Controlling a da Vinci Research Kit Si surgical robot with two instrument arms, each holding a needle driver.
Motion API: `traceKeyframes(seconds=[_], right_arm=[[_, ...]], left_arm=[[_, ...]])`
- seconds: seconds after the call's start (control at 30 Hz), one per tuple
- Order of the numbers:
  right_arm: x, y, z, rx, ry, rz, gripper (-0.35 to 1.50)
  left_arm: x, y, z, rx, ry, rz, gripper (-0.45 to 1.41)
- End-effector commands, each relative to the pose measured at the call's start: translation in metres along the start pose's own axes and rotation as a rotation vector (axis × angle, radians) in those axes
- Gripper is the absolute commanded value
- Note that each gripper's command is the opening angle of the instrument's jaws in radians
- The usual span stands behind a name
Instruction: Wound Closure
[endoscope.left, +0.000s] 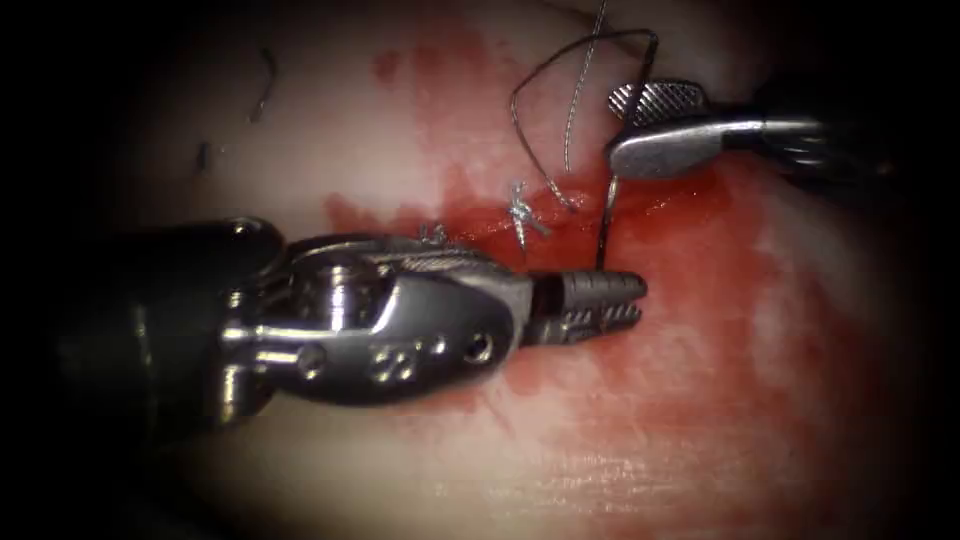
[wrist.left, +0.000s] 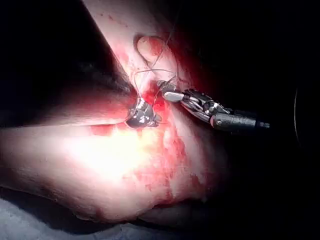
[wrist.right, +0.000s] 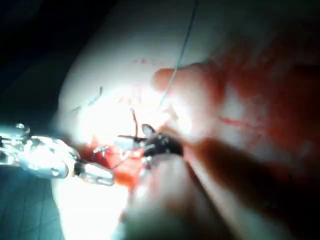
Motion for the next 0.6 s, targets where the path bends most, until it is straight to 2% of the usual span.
traceKeyframes(seconds=[0.03, 0.13, 0.17, 0.27, 0.6], right_arm=[[0.0, -0.0001, 0.0009, 0.006, -0.002, 0.016, 0.59], [-0.0001, -0.0001, 0.0009, 0.009, -0.003, 0.028, 0.47], [-0.0001, -0.0001, 0.001, 0.009, 0.001, 0.04, 0.22], [0.0, -0.0002, 0.0013, 0.007, 0.007, 0.059, -0.33], [0.0008, 0.0007, 0.0014, -0.015, 0.019, 0.043, -0.35]], left_arm=[[0.0, -0.0002, 0.0009, 0.003, 0.0, 0.002, -0.35], [0.0, -0.0002, 0.0009, 0.003, 0.0, 0.002, -0.35], [0.0, -0.0002, 0.0009, 0.003, 0.0, 0.002, -0.35], [0.0, -0.0001, 0.0009, 0.0, 0.007, 0.002, -0.35], [0.0004, -0.0003, 0.0007, -0.003, 0.012, -0.001, -0.35]])
